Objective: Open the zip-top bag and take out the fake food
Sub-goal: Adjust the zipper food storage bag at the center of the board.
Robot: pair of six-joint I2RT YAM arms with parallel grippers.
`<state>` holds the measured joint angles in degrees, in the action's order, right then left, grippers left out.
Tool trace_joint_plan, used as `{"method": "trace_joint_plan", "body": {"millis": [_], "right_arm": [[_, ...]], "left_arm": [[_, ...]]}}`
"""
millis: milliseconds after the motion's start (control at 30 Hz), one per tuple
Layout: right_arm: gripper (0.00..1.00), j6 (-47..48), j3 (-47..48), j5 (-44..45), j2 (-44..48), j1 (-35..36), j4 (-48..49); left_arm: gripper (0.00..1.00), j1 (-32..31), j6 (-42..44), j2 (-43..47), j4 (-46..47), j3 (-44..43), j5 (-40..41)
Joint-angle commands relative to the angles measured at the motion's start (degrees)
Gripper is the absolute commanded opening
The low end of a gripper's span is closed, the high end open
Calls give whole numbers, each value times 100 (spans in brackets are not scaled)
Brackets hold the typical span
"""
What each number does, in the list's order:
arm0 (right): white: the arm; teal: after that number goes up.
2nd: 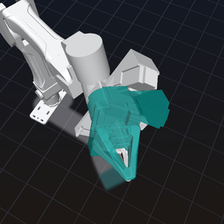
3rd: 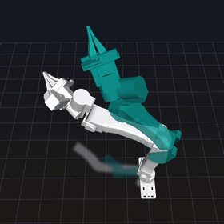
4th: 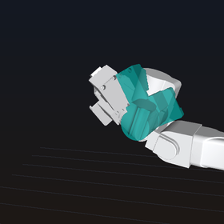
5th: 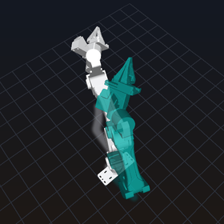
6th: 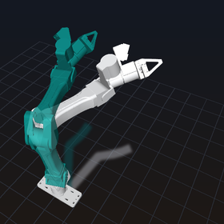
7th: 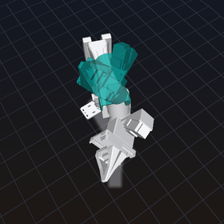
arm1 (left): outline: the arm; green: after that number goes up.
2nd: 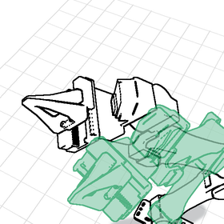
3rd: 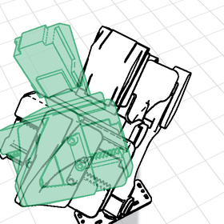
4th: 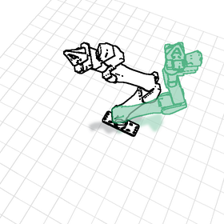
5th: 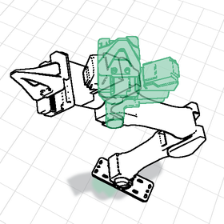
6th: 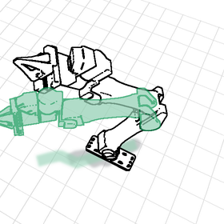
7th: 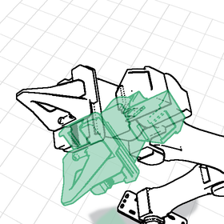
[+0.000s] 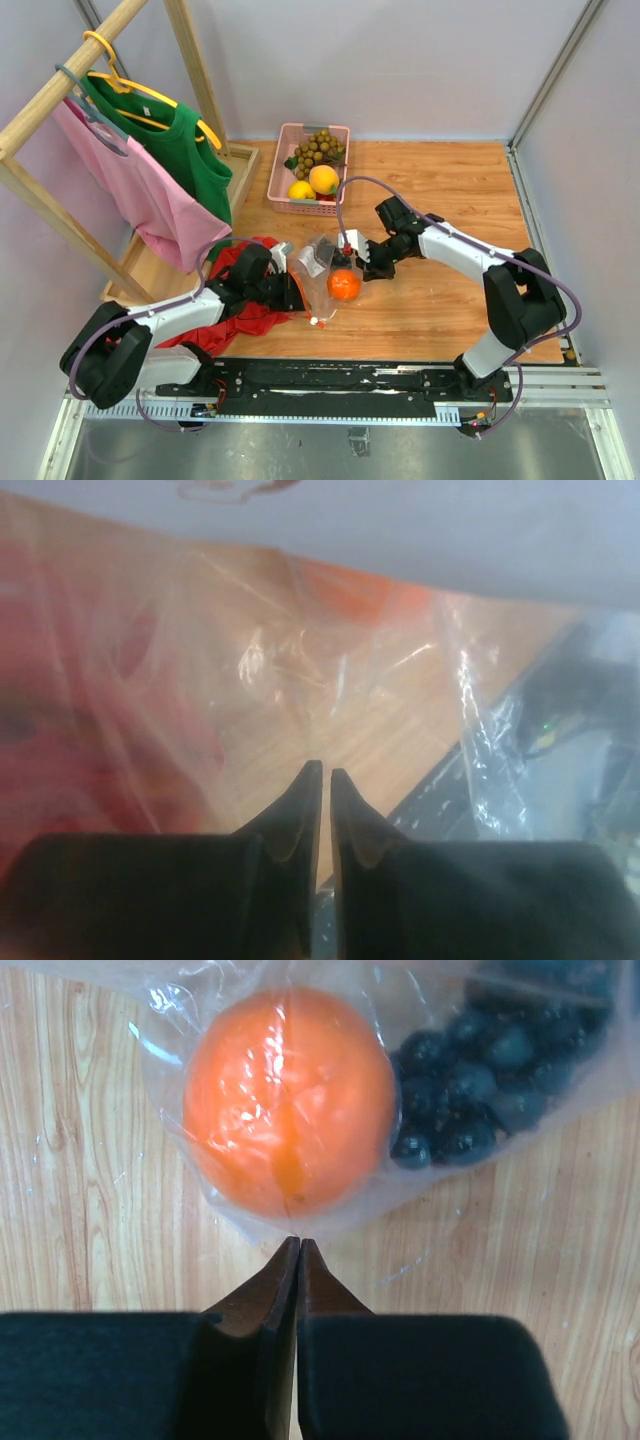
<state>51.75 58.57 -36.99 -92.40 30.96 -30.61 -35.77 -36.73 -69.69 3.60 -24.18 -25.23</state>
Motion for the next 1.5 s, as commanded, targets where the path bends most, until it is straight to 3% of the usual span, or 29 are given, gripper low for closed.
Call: {"method": "trace_joint_plan", "body": {"millis": [0,133,267,467,633,767,1167,1333,1467], "right_arm": [[5,220,40,-523,352,-386,-419],[33,681,-284,-1350,697,-409,-549],[56,717,-696,-1055,878,-287,-159],[64,475,-652,-472,527,-175,237],[63,370,-425,-201,171,97,342],[58,317,-272,-81,16,192,305],[3,245,244,-102,-396,261,-138],[1,223,147,-147,-316,256,-138],[1,210,138,-191,-310,251,-159]], "left_arm": [[12,11,-309,239,450,216,44],[16,81,-519,563,628,409,-35],[18,127,-610,836,668,521,-78],[15,138,-777,857,879,648,-224],[17,140,-820,1032,710,625,-334],[28,149,-720,1516,-179,475,-230],[62,148,-841,3083,-2374,-40,92],[79,146,-1142,3875,-2603,-99,-215],[94,149,-1594,4424,-2258,78,-449]]}}
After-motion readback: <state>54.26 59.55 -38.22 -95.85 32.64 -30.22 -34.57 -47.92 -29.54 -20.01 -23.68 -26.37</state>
